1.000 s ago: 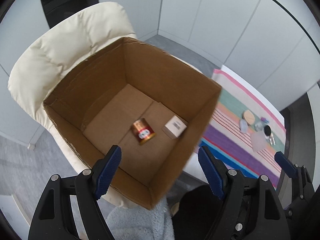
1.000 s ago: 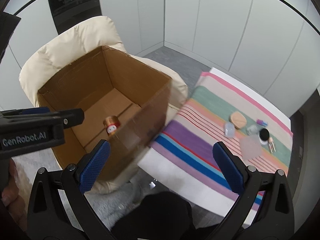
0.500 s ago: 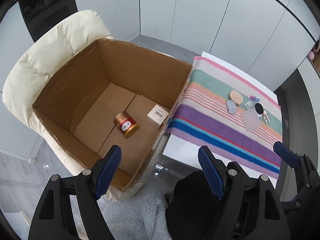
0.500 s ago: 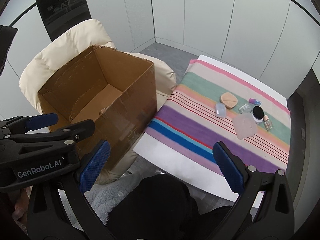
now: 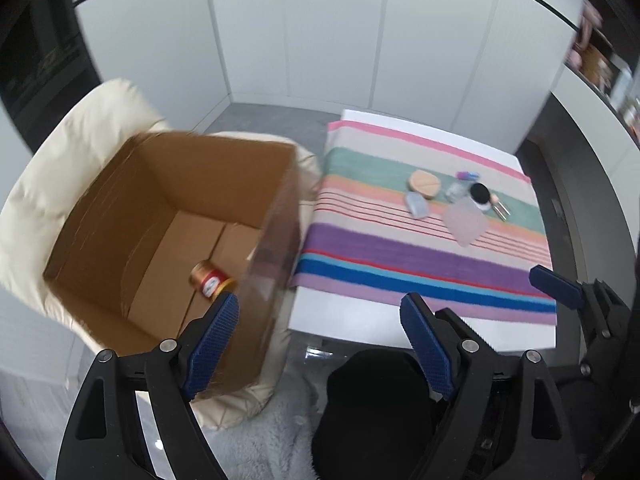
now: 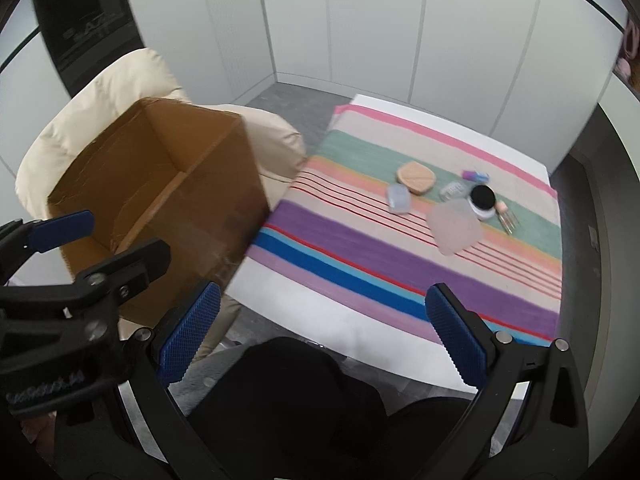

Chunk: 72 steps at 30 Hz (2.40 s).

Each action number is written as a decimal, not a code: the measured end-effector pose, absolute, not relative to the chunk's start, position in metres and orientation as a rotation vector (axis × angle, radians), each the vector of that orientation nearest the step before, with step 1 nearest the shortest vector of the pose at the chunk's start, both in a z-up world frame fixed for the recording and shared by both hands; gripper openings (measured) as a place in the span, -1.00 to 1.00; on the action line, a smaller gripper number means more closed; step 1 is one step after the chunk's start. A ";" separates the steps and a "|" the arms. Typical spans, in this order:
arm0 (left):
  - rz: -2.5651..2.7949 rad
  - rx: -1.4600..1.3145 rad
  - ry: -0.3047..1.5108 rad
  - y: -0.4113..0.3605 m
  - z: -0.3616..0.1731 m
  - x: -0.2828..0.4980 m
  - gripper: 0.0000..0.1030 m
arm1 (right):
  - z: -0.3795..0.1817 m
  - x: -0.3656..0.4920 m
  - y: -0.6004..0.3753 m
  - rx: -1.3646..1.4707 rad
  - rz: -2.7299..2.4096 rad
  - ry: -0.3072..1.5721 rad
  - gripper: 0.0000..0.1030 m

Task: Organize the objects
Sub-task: 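Withdraw both tools from the box back toward the cloth, then grasp the pale blue case with the left tool while the right tool grasps the clear square case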

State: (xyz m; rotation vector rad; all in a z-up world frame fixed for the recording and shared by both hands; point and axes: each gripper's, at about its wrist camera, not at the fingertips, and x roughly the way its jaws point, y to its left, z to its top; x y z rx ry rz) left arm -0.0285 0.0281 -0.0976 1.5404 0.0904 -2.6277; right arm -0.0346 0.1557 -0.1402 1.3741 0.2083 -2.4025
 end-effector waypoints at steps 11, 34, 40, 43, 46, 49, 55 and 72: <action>-2.669 1.655 0.055 0.080 -0.120 -0.039 0.64 | -0.165 -0.033 0.257 1.462 -2.545 0.044 1.00; -2.700 1.806 -0.047 0.175 -0.178 -0.089 0.65 | -0.194 -0.060 0.395 1.530 -2.753 -0.093 1.00; -2.713 1.735 -0.132 0.179 -0.207 -0.135 0.66 | -0.215 -0.091 0.408 1.516 -2.739 -0.148 1.00; -2.711 1.735 -0.175 0.182 -0.226 -0.159 0.66 | -0.234 -0.112 0.412 1.529 -2.719 -0.190 1.00; -2.697 1.775 -0.155 0.180 -0.248 -0.183 0.66 | -0.252 -0.132 0.410 1.530 -2.717 -0.166 1.00; -2.655 1.806 -0.078 0.172 -0.270 -0.206 0.66 | -0.267 -0.151 0.398 1.469 -2.663 -0.141 1.00; -2.552 1.876 0.149 0.147 -0.302 -0.238 0.66 | -0.301 -0.189 0.350 1.397 -2.515 -0.027 1.00; -2.507 1.904 0.236 0.139 -0.338 -0.301 0.71 | -0.344 -0.236 0.281 1.367 -2.515 0.180 0.76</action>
